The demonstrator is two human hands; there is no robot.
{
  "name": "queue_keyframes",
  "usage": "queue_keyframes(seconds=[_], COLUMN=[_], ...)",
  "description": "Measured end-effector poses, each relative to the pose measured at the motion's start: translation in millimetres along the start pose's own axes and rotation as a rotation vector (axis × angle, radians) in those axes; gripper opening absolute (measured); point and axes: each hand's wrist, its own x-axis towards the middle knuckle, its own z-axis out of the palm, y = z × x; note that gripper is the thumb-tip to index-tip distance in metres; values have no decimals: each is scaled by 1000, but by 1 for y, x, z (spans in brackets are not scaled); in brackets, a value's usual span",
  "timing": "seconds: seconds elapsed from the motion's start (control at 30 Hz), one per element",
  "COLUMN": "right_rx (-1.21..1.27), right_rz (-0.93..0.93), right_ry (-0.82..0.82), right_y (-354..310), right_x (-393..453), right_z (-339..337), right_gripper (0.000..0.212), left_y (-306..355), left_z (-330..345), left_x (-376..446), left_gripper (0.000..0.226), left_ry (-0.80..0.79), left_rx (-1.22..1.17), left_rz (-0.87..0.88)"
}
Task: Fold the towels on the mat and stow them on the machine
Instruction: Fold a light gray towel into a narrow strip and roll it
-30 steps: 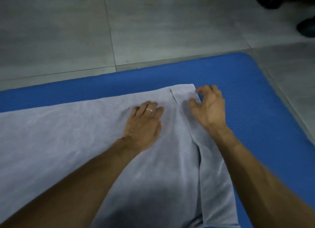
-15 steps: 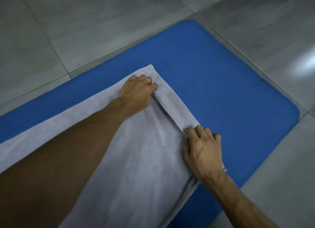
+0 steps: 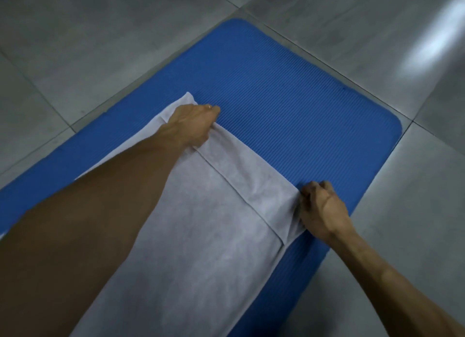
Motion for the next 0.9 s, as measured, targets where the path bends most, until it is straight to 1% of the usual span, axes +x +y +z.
queue_keyframes(seconds=[0.07,0.17,0.2,0.27,0.3,0.33,0.37,0.4,0.43,0.47,0.5,0.53,0.57,0.6,0.67,0.73,0.77,0.83,0.9], right_rx=[13,23,35,71,61,20,-25,-33,-4,35,60,55,15,-57,-180,-239,-251,-239,-210], right_rz=[-39,-77,-72,-33,-5,5,-13,-63,-136,-201,-243,-247,-229,-220,-253,-282,-267,-210,-179], right_ry=[10,32,38,35,51,113,211,308,382,406,377,286,182,123,110,139,132,60,29], right_y=[3,13,17,24,27,28,24,11,-7,-31,-55,-78,-92,-93,-67,-26,-5,28,39], right_x=[-2,5,10,17,21,22,24,27,32,40,50,59,66,70,62,37,25,5,-5], right_z=[-8,-17,-20,-26,-28,-28,-24,-16,-6,4,15,24,33,42,48,49,48,46,35], right_gripper=[16,11,12,19,25,30,33,33,33,35,42,51,60,65,67,66,66,67,67], left_y=[-7,-8,-5,4,11,20,29,39,47,54,57,58,54,49,34,16,10,8,12], left_z=[-4,-5,-5,-3,-1,2,7,13,22,31,41,48,55,58,57,52,51,50,46], left_x=[8,23,27,28,26,23,20,16,14,12,11,12,13,15,18,23,25,26,27], left_gripper=[21,33,38,56,62,64,62,59,58,59,62,65,66,67,69,69,69,65,62], left_ry=[0,18,10,-20,4,67,141,183,176,125,53,-8,-45,-60,-59,-79,-96,-122,-117], left_rx=[-63,-145,-149,-138,-117,-78,-31,-4,-10,-44,-83,-103,-98,-83,-57,-50,-54,-55,-49], left_rz=[4,-30,-41,-73,-103,-124,-121,-104,-80,-66,-71,-83,-92,-98,-117,-130,-135,-149,-172])
